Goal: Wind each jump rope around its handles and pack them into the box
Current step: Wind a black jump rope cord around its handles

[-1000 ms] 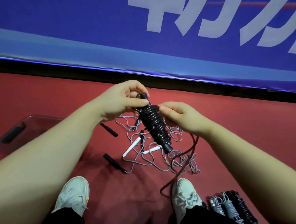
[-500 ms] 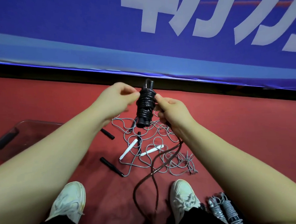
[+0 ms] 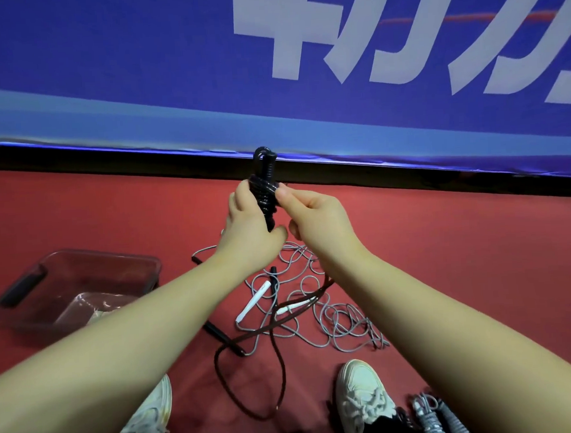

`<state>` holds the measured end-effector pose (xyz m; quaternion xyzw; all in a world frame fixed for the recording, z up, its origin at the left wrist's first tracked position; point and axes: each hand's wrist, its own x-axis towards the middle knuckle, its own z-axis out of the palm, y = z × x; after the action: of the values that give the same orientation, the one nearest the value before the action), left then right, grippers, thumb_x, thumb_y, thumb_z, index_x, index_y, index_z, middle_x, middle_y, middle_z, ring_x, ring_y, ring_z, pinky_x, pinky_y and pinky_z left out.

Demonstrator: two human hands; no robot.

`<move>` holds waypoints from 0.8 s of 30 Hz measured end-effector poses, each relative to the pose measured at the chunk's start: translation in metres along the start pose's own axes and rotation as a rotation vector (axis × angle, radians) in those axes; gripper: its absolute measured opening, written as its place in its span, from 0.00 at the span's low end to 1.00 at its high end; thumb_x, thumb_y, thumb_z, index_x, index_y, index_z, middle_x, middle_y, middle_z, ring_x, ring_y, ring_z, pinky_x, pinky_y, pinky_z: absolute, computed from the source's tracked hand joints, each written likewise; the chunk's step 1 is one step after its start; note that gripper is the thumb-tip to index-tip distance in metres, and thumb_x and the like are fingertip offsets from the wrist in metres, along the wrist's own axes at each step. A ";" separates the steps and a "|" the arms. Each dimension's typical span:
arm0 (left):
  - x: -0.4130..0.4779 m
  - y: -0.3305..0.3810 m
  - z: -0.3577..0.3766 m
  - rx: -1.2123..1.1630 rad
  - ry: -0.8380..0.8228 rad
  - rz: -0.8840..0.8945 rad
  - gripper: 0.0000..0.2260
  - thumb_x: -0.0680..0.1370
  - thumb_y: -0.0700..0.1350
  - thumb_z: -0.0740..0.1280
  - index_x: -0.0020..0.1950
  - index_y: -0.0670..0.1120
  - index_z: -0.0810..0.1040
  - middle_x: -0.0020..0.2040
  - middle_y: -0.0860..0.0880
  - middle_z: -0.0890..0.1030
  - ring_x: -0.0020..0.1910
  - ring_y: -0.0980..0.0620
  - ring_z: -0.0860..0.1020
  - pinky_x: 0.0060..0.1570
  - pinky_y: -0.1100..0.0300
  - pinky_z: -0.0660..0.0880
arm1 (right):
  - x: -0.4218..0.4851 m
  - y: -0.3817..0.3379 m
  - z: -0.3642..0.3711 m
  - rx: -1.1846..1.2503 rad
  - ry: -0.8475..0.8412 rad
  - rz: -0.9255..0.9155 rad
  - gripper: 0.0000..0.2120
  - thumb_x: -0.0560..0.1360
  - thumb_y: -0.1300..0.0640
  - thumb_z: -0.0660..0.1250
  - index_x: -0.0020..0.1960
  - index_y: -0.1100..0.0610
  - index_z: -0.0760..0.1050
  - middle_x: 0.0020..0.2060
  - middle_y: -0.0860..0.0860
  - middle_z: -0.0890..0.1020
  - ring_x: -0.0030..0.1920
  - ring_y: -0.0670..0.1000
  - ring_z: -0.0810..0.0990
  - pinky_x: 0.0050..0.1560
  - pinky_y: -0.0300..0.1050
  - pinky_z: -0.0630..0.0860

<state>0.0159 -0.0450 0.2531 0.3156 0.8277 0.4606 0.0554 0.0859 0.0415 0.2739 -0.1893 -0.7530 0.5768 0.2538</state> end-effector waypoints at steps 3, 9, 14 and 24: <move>0.006 -0.006 -0.004 -0.008 0.049 0.016 0.31 0.75 0.46 0.69 0.72 0.46 0.57 0.68 0.43 0.66 0.62 0.41 0.71 0.59 0.46 0.70 | 0.001 -0.005 -0.006 -0.130 -0.079 -0.057 0.12 0.79 0.54 0.61 0.58 0.54 0.80 0.21 0.43 0.70 0.23 0.41 0.65 0.29 0.33 0.62; 0.007 -0.011 -0.010 -0.094 -0.065 0.117 0.27 0.78 0.43 0.66 0.72 0.47 0.56 0.54 0.52 0.74 0.51 0.49 0.75 0.50 0.59 0.68 | 0.013 -0.017 -0.039 -0.777 -0.176 -0.348 0.11 0.80 0.53 0.60 0.56 0.54 0.78 0.34 0.44 0.75 0.32 0.41 0.71 0.36 0.37 0.67; 0.007 -0.007 -0.012 -0.262 -0.167 0.184 0.25 0.78 0.40 0.65 0.69 0.54 0.56 0.48 0.60 0.73 0.40 0.55 0.74 0.47 0.57 0.71 | 0.016 -0.008 -0.067 -0.967 -0.134 -0.524 0.12 0.81 0.55 0.57 0.62 0.53 0.74 0.42 0.44 0.71 0.42 0.46 0.71 0.40 0.44 0.66; 0.007 -0.003 -0.028 -0.804 -0.315 -0.015 0.21 0.78 0.35 0.60 0.68 0.51 0.62 0.44 0.45 0.75 0.34 0.53 0.77 0.32 0.60 0.71 | 0.018 0.058 -0.091 0.367 -0.487 0.339 0.12 0.78 0.56 0.55 0.56 0.54 0.75 0.28 0.46 0.67 0.25 0.42 0.55 0.25 0.33 0.54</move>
<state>-0.0015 -0.0626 0.2684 0.3296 0.5659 0.6923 0.3031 0.1261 0.1372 0.2392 -0.1199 -0.6330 0.7648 -0.0028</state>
